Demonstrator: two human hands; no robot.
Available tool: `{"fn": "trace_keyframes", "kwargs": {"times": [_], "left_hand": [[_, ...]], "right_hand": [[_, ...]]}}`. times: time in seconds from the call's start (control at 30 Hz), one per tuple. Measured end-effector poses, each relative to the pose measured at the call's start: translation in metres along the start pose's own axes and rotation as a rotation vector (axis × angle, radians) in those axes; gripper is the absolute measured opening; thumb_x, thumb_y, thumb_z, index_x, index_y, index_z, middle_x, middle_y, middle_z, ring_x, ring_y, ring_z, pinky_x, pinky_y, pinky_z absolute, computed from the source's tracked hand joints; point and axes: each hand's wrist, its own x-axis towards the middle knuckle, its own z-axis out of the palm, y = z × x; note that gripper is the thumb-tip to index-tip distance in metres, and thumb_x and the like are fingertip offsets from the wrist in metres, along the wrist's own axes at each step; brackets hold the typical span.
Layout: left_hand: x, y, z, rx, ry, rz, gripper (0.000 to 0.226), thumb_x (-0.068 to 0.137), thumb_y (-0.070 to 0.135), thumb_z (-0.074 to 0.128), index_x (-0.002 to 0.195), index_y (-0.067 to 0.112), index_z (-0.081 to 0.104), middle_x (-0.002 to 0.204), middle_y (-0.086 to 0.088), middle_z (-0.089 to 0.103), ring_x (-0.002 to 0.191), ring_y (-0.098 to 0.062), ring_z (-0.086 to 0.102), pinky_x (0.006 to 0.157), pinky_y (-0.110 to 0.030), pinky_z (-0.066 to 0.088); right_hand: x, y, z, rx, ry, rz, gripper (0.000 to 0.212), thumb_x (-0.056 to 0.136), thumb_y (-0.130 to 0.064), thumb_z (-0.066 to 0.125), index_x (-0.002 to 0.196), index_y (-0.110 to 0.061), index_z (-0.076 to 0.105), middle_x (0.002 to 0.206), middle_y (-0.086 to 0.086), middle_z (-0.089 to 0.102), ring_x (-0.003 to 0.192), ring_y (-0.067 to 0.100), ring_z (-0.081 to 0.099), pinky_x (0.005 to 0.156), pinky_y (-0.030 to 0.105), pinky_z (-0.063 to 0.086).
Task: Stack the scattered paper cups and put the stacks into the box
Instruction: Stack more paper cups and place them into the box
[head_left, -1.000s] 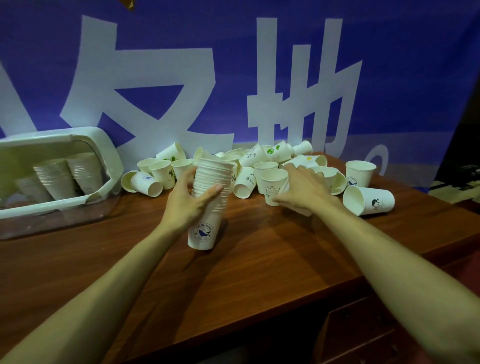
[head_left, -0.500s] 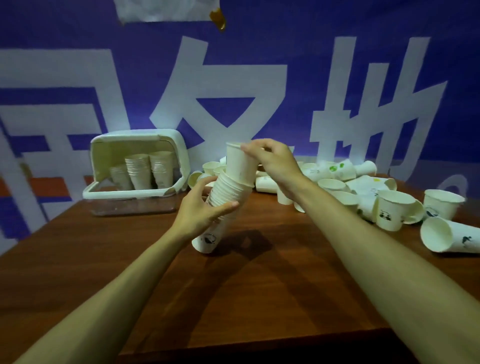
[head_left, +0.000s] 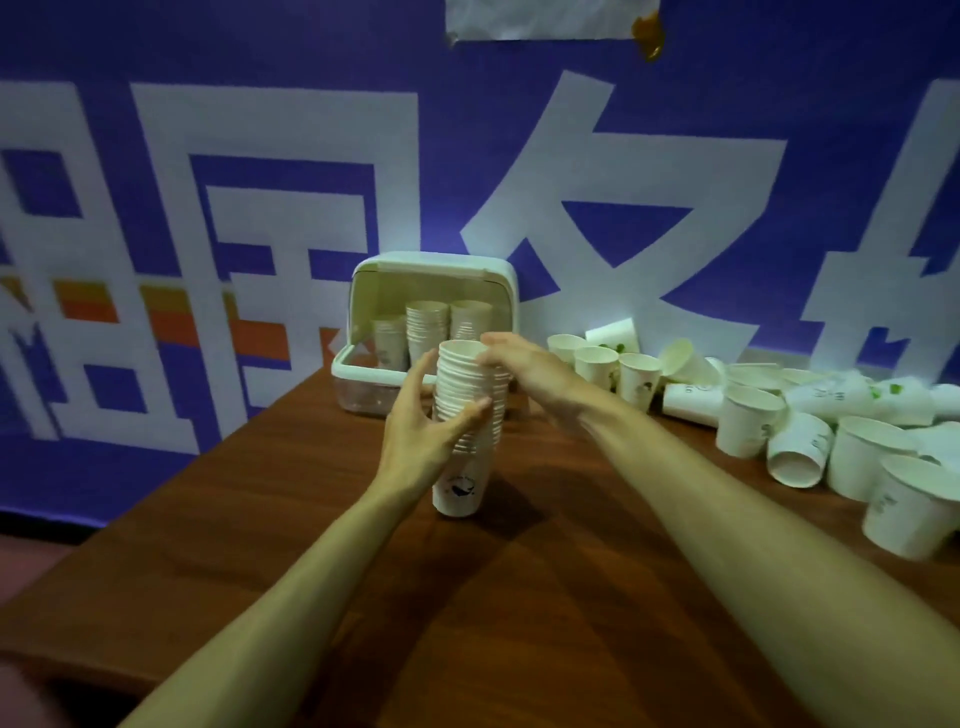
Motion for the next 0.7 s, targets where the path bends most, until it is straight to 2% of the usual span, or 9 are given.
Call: {"fn": "trace_keyframes", "kwargs": {"times": [0.1,0.2,0.27,0.37,0.47,0.53,0.57,0.63,0.7], "left_hand": [[0.006,-0.013,-0.026,0.003,-0.05,-0.006,0.077,0.075,0.038,0.076,0.141,0.034,0.038,0.127,0.01,0.058,0.115,-0.003,0.055,0.096,-0.031,0.05],[0.011,-0.023,-0.046,0.107,-0.203,-0.003,0.092,0.07,0.038,0.081,0.143,0.045,0.026,0.132,0.018,0.047,0.117,0.006,0.048,0.091,-0.015,0.046],[0.015,-0.03,-0.054,0.159,-0.196,0.006,0.1,0.069,0.035,0.083,0.147,0.041,0.021,0.128,0.017,0.049,0.113,0.008,0.049,0.088,-0.01,0.044],[0.026,-0.032,-0.063,0.135,-0.119,0.002,0.091,0.072,0.026,0.081,0.145,0.033,0.027,0.114,0.022,0.053,0.102,0.012,0.054,0.079,-0.009,0.048],[0.054,-0.028,-0.077,0.121,-0.025,0.014,0.073,0.074,0.029,0.079,0.134,0.029,0.037,0.119,0.013,0.052,0.109,-0.005,0.056,0.084,-0.023,0.053],[0.08,-0.022,-0.084,0.131,0.003,0.044,0.068,0.075,0.026,0.078,0.128,0.032,0.037,0.119,0.011,0.051,0.109,-0.004,0.055,0.086,-0.023,0.052],[0.094,-0.019,-0.086,0.138,0.003,0.067,0.068,0.075,0.023,0.078,0.129,0.031,0.037,0.118,0.011,0.052,0.108,-0.001,0.055,0.085,-0.018,0.051],[0.119,-0.016,-0.086,0.156,0.008,0.102,0.072,0.075,0.018,0.078,0.134,0.026,0.037,0.114,0.016,0.052,0.102,0.007,0.054,0.078,-0.006,0.048],[0.14,-0.02,-0.084,0.162,0.028,0.101,0.076,0.076,0.015,0.078,0.139,0.023,0.035,0.111,0.021,0.049,0.097,0.011,0.053,0.074,-0.003,0.047]], "right_hand": [[0.016,0.006,0.018,0.012,-0.048,-0.011,0.051,0.093,-0.033,0.056,0.142,-0.028,0.04,0.127,-0.001,0.051,0.107,0.011,0.053,0.083,0.028,0.048],[0.033,0.019,0.029,0.076,0.021,-0.052,0.055,0.09,-0.04,0.06,0.14,-0.028,0.04,0.134,0.002,0.05,0.116,0.019,0.053,0.099,0.044,0.048],[0.042,0.022,0.037,0.124,0.085,-0.062,0.065,0.082,-0.048,0.067,0.136,-0.02,0.043,0.132,0.001,0.053,0.116,0.018,0.055,0.102,0.045,0.047],[0.058,0.026,0.044,0.053,0.081,-0.115,0.084,0.063,-0.067,0.072,0.13,-0.02,0.051,0.13,0.0,0.059,0.118,0.017,0.057,0.103,0.045,0.046],[0.076,0.018,0.043,-0.011,0.019,-0.207,0.056,0.083,-0.046,0.066,0.134,-0.032,0.046,0.136,-0.003,0.053,0.124,0.015,0.05,0.098,0.034,0.047],[0.092,0.006,0.038,-0.112,0.039,-0.305,0.059,0.09,-0.03,0.064,0.143,-0.032,0.037,0.13,-0.006,0.051,0.118,0.011,0.05,0.08,0.015,0.049],[0.101,-0.001,0.036,-0.131,0.074,-0.352,0.062,0.09,-0.025,0.065,0.144,-0.029,0.036,0.127,-0.007,0.051,0.113,0.008,0.051,0.075,0.012,0.05],[0.123,-0.009,0.035,-0.139,0.151,-0.423,0.063,0.088,-0.022,0.069,0.142,-0.028,0.038,0.128,-0.008,0.053,0.109,0.005,0.054,0.086,0.024,0.054],[0.146,-0.01,0.036,-0.157,0.206,-0.434,0.06,0.086,-0.023,0.07,0.139,-0.029,0.042,0.134,-0.005,0.055,0.116,0.011,0.055,0.097,0.039,0.051]]}}
